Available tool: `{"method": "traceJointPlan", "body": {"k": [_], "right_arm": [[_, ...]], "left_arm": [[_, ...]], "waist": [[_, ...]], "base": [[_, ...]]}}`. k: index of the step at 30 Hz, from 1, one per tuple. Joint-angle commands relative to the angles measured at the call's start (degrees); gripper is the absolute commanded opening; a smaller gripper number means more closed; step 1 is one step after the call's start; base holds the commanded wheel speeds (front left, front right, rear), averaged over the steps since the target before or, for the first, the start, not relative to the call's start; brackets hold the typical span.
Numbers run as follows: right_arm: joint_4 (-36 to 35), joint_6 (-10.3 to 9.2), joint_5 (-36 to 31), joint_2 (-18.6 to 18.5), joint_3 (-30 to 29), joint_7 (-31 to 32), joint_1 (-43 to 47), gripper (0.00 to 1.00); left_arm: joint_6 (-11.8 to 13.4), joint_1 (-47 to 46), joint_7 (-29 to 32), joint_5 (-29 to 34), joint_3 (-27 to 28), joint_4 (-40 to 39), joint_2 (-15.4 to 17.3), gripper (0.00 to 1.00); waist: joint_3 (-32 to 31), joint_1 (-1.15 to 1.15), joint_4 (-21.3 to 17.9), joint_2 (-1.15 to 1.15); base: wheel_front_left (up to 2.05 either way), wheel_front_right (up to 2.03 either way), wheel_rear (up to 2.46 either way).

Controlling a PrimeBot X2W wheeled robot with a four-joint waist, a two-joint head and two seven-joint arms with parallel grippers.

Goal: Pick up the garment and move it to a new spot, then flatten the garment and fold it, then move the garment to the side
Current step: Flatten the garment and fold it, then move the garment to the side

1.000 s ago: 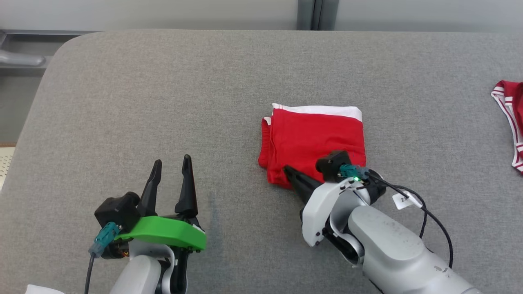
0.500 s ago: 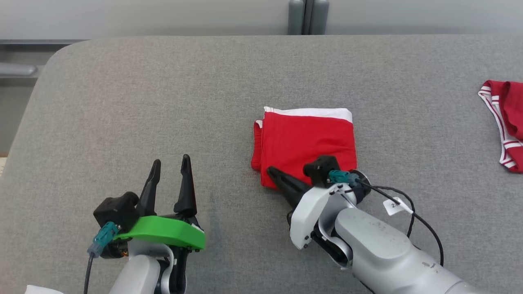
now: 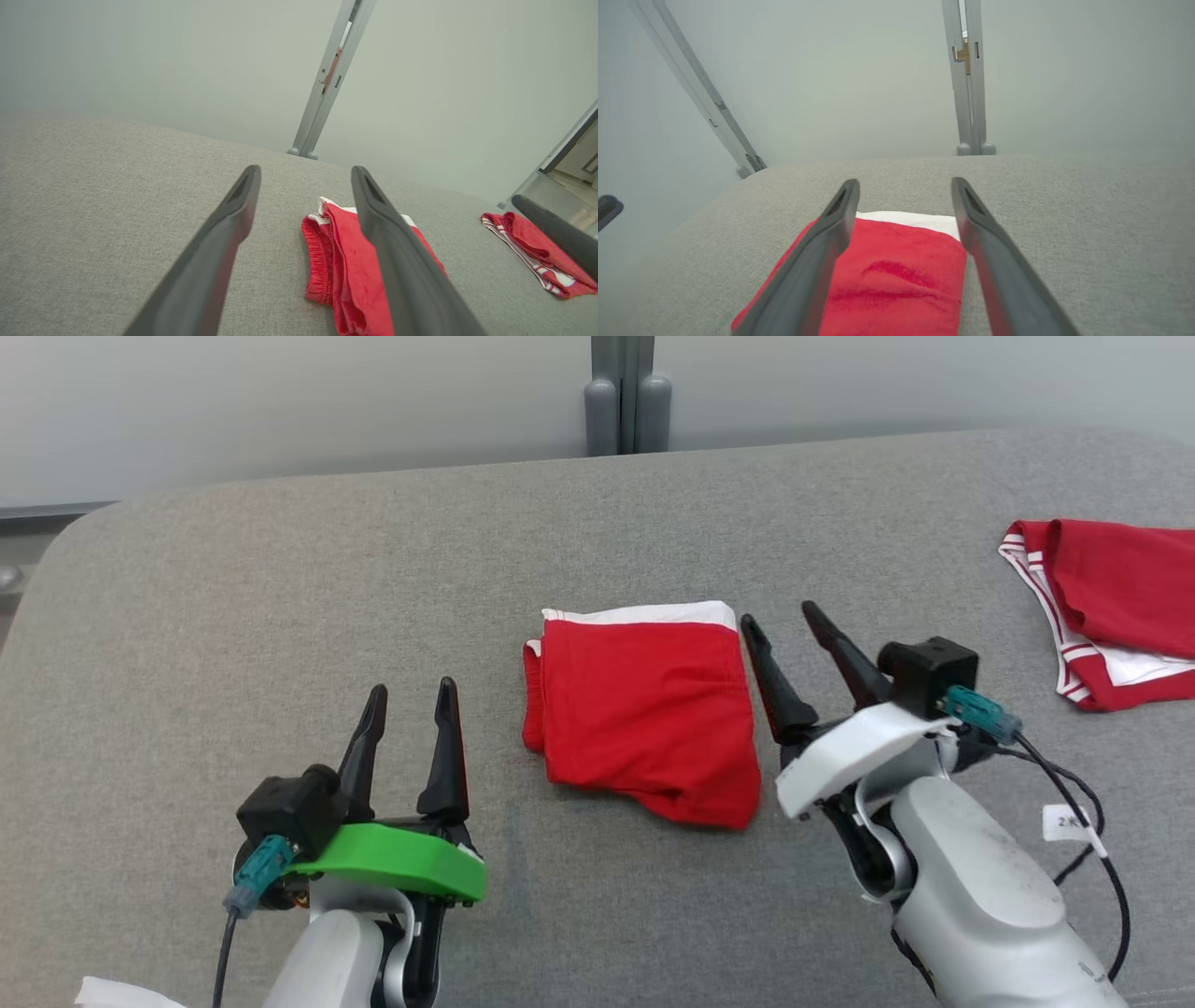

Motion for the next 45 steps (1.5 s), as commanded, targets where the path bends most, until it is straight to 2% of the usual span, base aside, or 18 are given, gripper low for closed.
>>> {"method": "traceJointPlan", "body": {"k": [1,7,13,16,22,45], "right_arm": [[-1.9,-0.06,-2.0,0.3,-2.9,-0.1,2.6,1.00],[-9.4,-0.06,-8.6,1.4,-13.5,-0.1,12.1,1.00],[-13.3,-0.06,-13.2,2.7,-18.1,-0.1,18.2,1.00],[-14.2,-0.06,-14.5,2.9,-19.1,-0.1,19.7,1.00],[-15.7,-0.06,-12.1,3.0,-18.2,-0.1,21.6,1.00],[-15.4,-0.06,-12.2,3.0,-18.4,-0.1,22.2,1.00]], "left_arm": [[-0.3,0.9,0.0,1.3,0.4,0.7,-0.1,1.00],[-0.2,3.4,0.0,4.6,2.2,2.1,-0.8,1.00],[-0.5,6.4,0.0,6.5,4.7,2.2,-1.2,1.00],[-0.7,7.4,0.0,7.6,5.4,2.4,-1.2,1.00],[-0.8,9.2,0.0,8.8,6.6,2.3,-1.4,1.00],[0.2,9.8,0.0,7.4,5.9,1.3,-1.4,1.00]], "waist": [[-1.1,0.00,-0.9,0.00],[-2.1,0.00,-1.2,0.00],[-2.8,0.00,-1.5,0.00],[-3.2,0.00,-1.7,0.00],[-4.0,0.00,-1.5,0.00],[-4.2,0.00,-0.7,0.00]], "base": [[0.00,0.00,0.00],[0.00,0.00,0.00],[0.00,0.00,0.00],[0.00,0.00,0.00],[0.00,0.00,0.00],[0.00,0.00,0.00]]}}
